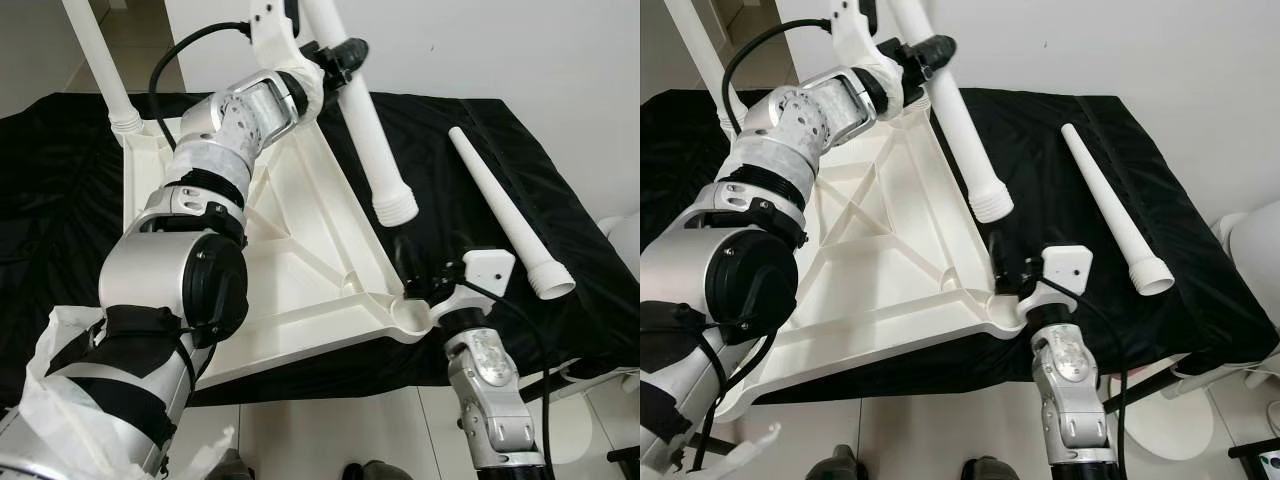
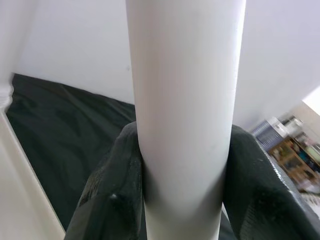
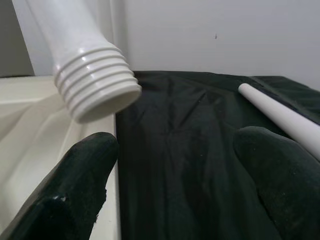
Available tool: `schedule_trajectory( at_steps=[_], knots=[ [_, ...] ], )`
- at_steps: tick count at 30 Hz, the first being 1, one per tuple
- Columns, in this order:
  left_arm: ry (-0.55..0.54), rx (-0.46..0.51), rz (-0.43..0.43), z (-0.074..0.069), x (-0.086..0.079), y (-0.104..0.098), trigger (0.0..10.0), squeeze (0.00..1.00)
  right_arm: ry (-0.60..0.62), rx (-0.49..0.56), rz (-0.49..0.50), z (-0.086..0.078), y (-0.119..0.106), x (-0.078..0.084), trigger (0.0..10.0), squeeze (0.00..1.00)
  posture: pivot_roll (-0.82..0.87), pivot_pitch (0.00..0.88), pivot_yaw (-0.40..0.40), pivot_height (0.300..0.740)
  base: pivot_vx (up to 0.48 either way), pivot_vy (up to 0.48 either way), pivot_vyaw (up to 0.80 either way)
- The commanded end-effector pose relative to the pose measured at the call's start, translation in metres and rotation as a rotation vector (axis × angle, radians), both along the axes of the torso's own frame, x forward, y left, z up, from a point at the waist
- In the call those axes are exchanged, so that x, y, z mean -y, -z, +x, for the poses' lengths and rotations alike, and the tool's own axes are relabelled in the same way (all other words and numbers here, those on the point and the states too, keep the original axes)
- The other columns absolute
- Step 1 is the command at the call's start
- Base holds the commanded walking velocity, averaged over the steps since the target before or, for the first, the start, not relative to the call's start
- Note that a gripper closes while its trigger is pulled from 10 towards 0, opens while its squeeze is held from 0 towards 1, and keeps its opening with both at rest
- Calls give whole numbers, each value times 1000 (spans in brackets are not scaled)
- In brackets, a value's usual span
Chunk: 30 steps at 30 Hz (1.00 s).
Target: Building children table
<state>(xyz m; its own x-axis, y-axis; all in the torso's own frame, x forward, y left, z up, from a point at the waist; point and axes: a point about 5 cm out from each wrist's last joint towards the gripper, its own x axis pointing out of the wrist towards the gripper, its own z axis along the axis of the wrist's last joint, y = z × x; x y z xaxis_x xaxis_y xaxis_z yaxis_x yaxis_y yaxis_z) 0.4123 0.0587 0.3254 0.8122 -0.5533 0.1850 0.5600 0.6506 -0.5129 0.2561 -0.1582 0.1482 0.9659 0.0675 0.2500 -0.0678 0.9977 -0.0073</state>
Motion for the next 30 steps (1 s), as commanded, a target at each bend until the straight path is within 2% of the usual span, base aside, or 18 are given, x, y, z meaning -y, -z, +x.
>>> schedule_trajectory(
  at_steps=[1,6,10,13,16,22,24,25,30],
  knots=[
    [-28,39,9,0,-2,-4,10000,0,2,-20,-22,1,2,1,10000,0,2,0,-39,740,0,0,0],
    [-76,69,1,1,-8,-9,10000,0,-22,-62,-49,1,6,1,10000,0,4,0,-39,740,0,0,0],
    [-148,167,101,-3,-2,-7,10000,0,-110,-26,-71,3,-11,-4,10000,0,3,0,-39,740,0,0,0],
    [-162,188,116,-4,0,-6,10000,0,-113,-13,-89,5,-15,-4,10000,0,3,0,-39,740,0,0,0],
    [-188,241,173,-8,8,-4,10000,0,-124,21,-120,11,-27,-5,10000,0,4,0,-35,740,0,0,0],
    [-195,267,195,-10,11,-4,10000,0,-129,32,-138,14,-32,-5,10000,0,2,0,-31,740,0,0,0],
    [-200,295,221,-13,15,-3,10000,0,-134,38,-153,19,-36,-6,10000,0,4,0,-29,740,0,0,0],
    [-190,340,245,-18,24,-4,10000,0,-134,42,-183,26,-41,-7,10000,0,10,0,-27,740,0,0,0],
    [-162,408,274,-28,38,-7,10000,0,-126,36,-226,38,-47,-9,10000,0,14,0,-28,740,0,0,0]
  ],
)
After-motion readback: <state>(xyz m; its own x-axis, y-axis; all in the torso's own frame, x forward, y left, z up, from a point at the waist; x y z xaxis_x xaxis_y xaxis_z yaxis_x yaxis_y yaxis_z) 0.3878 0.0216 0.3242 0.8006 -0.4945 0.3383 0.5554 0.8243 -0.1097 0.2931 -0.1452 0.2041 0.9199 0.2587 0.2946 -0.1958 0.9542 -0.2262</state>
